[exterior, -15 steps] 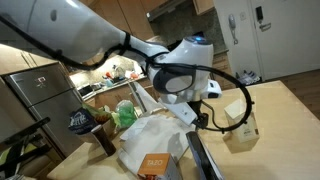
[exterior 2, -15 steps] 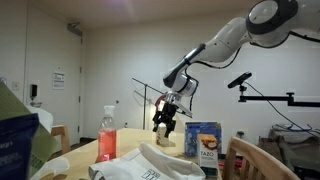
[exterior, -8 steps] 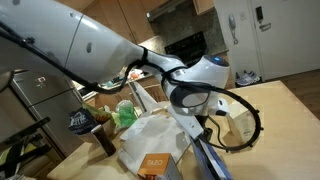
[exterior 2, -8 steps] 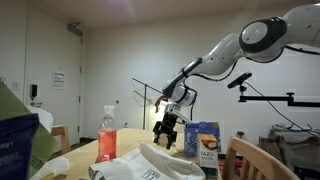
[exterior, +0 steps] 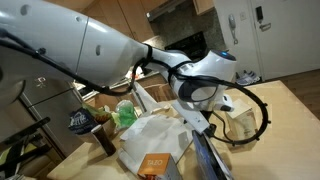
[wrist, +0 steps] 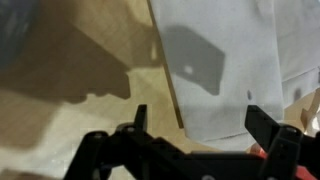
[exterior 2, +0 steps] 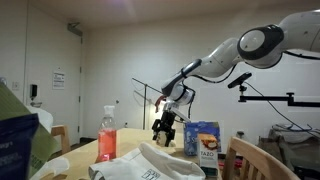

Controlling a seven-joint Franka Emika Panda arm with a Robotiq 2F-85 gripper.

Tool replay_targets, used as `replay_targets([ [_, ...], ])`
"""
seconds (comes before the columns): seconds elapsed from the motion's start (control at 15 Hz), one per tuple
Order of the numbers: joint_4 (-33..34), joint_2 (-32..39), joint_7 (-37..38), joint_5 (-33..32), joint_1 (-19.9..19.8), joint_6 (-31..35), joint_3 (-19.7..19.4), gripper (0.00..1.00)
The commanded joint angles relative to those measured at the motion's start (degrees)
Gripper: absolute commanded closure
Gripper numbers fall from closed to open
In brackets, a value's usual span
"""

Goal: Move the blue box forward then move the beige box forward then move the white box forward then move the white bag to the right and put it upright

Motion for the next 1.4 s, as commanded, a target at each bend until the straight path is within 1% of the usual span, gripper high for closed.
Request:
replay_targets([
  [0.0, 4.4, 0.2, 2.4, -2.6, 0.1, -3.4, -0.3, 0.00],
  [0.4, 7.7, -0.5, 3.1, -6.1, 0.9, -4.6, -0.7, 0.00],
  [0.53, 5.0, -3.5, 3.1, -7.5, 2.2, -2.5, -2.1, 0.00],
  [0.8, -1.8, -12.6, 6.1, -15.1, 6.4, 0.9, -7.5, 0.00],
  [1.0, -7.0, -19.7, 9.1, -22.2, 11.0, 1.0, -11.9, 0.00],
  [1.07, -9.1, -21.9, 9.4, -25.0, 12.6, -0.3, -13.1, 0.00],
  [1.13, -10.6, -23.6, 10.2, -28.2, 13.3, -1.2, -13.1, 0.00],
  [1.33, -16.8, -28.8, 7.8, -34.6, 15.2, -5.3, -12.7, 0.00],
])
